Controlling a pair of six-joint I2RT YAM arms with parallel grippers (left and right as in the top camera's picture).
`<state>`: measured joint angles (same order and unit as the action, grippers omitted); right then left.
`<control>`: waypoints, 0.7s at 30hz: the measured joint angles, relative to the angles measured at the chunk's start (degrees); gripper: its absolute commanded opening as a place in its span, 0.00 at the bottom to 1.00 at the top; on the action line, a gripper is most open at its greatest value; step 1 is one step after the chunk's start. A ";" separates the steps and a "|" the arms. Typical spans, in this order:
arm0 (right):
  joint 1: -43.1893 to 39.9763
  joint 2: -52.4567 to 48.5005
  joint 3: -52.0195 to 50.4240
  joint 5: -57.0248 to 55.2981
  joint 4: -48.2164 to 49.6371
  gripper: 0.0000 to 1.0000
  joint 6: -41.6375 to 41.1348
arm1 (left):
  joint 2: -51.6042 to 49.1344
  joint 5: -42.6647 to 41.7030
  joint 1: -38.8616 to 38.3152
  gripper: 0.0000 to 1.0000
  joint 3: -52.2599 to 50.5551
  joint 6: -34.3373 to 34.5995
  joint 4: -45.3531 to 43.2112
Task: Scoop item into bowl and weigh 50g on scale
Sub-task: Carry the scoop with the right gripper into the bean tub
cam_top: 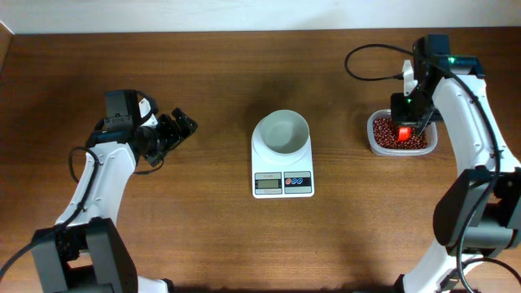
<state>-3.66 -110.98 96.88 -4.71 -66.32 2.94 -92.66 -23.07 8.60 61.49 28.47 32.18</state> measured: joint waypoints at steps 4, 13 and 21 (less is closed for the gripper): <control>0.00 -0.42 0.00 -0.02 1.49 0.22 0.04 | 0.00 0.02 0.00 0.99 0.00 0.00 0.00; 0.00 -0.55 -0.46 -0.44 2.86 0.23 0.04 | 0.00 0.00 0.00 0.99 0.00 0.00 0.00; 0.00 -0.74 -3.80 -0.39 6.32 0.04 0.04 | 0.00 0.00 0.00 0.99 0.00 -0.02 0.00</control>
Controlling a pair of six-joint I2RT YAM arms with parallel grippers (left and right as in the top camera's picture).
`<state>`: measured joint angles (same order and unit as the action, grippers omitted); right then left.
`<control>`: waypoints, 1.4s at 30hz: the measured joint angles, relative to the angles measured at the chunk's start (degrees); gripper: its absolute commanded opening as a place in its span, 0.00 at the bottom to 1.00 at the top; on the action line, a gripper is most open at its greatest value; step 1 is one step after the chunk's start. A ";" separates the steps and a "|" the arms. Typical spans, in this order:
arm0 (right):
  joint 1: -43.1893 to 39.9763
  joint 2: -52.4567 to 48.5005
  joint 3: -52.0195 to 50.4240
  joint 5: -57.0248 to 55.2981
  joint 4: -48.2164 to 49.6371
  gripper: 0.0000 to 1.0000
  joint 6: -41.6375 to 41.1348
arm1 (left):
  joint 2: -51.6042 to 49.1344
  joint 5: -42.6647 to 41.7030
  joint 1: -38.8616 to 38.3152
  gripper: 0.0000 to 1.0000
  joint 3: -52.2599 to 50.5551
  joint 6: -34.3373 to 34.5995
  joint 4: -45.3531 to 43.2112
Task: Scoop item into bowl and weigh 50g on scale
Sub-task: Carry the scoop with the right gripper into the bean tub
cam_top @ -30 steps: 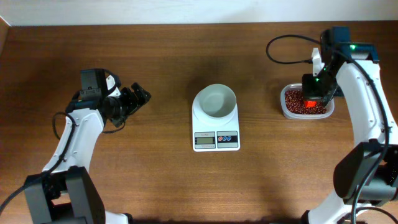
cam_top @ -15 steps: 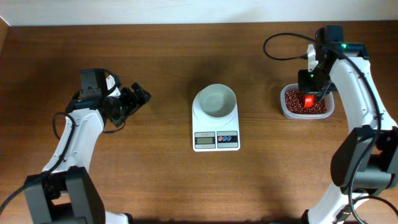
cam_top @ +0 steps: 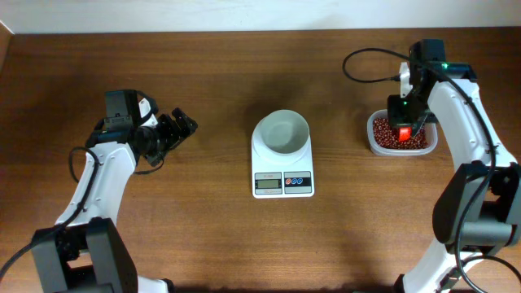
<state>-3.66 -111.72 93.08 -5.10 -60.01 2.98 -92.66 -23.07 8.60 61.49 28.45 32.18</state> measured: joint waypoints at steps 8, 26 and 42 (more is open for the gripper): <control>0.00 -0.11 5.18 0.17 -7.80 0.04 0.00 | 0.00 0.00 0.00 0.99 0.00 0.02 -0.02; 0.00 -0.11 7.10 -8.00 -8.48 0.04 -1.31 | 0.00 0.00 0.00 0.99 0.00 0.02 0.00; -10.29 -0.11 -1.97 19.30 1.46 0.04 -3.52 | 0.00 0.02 0.00 0.99 0.00 0.02 0.02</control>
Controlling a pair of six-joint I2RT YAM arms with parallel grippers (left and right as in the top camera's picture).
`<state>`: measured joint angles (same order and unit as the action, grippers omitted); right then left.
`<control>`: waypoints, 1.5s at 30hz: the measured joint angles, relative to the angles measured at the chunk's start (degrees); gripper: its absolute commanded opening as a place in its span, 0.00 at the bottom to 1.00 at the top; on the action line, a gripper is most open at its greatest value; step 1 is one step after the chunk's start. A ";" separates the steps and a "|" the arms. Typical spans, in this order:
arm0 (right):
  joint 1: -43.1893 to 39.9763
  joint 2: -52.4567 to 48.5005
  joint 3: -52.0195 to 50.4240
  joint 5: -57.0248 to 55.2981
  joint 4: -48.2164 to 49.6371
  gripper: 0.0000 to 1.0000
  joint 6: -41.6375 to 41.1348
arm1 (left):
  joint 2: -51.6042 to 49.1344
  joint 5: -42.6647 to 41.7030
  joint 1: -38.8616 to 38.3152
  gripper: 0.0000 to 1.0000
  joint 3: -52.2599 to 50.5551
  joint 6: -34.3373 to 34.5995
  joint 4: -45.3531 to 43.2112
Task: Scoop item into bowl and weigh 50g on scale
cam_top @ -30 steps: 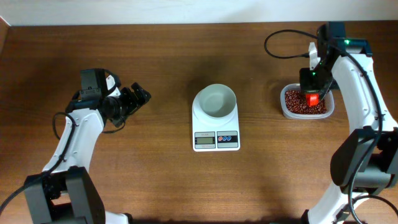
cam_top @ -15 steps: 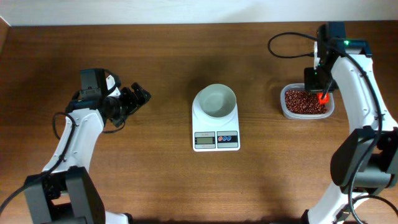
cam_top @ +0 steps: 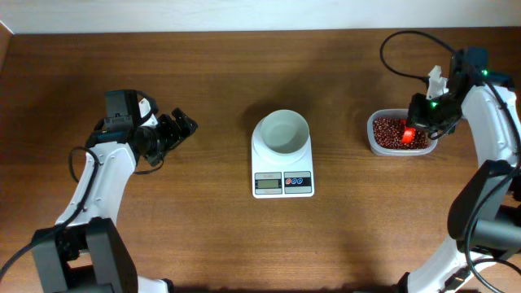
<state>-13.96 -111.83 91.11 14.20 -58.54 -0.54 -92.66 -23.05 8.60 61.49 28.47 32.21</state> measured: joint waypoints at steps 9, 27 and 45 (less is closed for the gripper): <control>-0.26 0.00 -2.14 8.50 1.75 0.66 4.39 | 0.00 -0.02 0.00 0.99 0.00 0.00 0.00; -0.26 -0.13 7.69 2.10 -1.97 0.99 4.87 | 0.59 -16.46 -3.08 0.00 0.11 -7.56 2.67; -0.26 -0.13 7.74 1.68 -2.10 0.99 4.83 | 1.27 28.92 -56.87 0.00 0.28 -38.45 0.50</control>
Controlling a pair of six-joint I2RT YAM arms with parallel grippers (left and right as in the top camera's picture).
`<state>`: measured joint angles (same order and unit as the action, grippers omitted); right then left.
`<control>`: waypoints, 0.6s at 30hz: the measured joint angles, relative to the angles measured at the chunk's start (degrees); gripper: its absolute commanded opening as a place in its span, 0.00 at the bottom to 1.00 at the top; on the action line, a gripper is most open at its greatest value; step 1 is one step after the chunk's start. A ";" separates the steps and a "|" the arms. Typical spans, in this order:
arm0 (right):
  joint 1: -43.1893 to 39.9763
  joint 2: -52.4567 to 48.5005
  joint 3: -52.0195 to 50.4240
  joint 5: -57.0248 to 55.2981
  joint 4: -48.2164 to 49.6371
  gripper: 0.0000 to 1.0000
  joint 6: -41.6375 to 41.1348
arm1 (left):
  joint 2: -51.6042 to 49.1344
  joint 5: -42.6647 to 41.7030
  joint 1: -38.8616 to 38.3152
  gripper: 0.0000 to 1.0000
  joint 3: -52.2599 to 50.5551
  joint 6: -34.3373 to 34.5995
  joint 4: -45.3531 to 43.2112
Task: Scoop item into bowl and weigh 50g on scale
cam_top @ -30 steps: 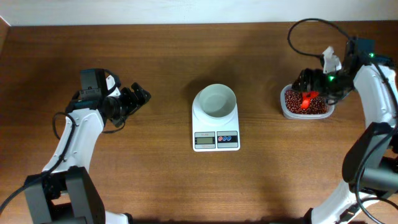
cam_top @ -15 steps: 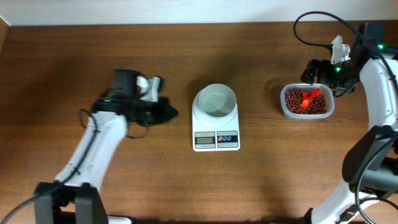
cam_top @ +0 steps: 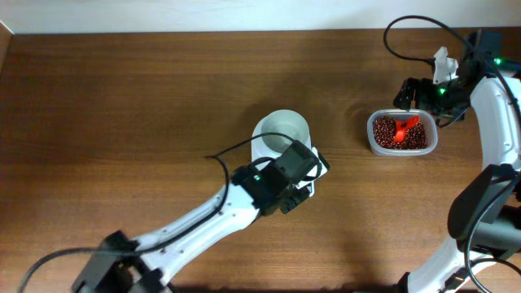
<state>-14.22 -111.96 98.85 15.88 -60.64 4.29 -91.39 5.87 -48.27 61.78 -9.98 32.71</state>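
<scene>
A white bowl [cam_top: 279, 130] stands on the white scale [cam_top: 259, 151]. My left arm reaches in from the lower left and lies across the scale's front, hiding its display. The left gripper [cam_top: 316, 167] is at the scale's right front corner, and its jaws are hidden by the wrist. A clear container of red beans [cam_top: 399, 134] sits at the right with a red scoop [cam_top: 404, 128] lying in the beans. Just beyond the container's far edge my right gripper [cam_top: 407, 93] stands open, apart from the scoop.
The right arm's black cable [cam_top: 411, 37] loops over the table behind the container. Brown tabletop [cam_top: 122, 122] lies to the left of the scale, and the table's far edge runs along a white wall.
My left arm has moved from the table's left side to the front of the scale. The right gripper was over the scoop in the beans and now stands behind the container, with the scoop left lying there.
At first my right gripper was down in the bean container at the red scoop, the left arm idle at the left. The right wrist then shifted rightward, still at the scoop. Now the scoop lies loose in the beans and the left arm covers the scale.
</scene>
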 measured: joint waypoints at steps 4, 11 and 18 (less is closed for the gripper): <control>0.00 0.00 0.00 0.00 0.00 0.99 0.00 | -6.40 1.05 0.00 0.00 -0.02 -0.83 -1.40; 0.00 0.00 0.00 0.00 0.00 0.99 0.02 | -6.64 3.19 -0.68 0.00 -0.02 -1.44 -2.38; 0.00 0.00 0.00 0.00 0.02 0.99 0.00 | -12.09 8.81 -0.90 0.00 -0.02 -2.71 -6.71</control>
<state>-14.22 -111.96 98.85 15.88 -60.62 4.29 -103.48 14.68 -49.17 61.76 -12.69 26.00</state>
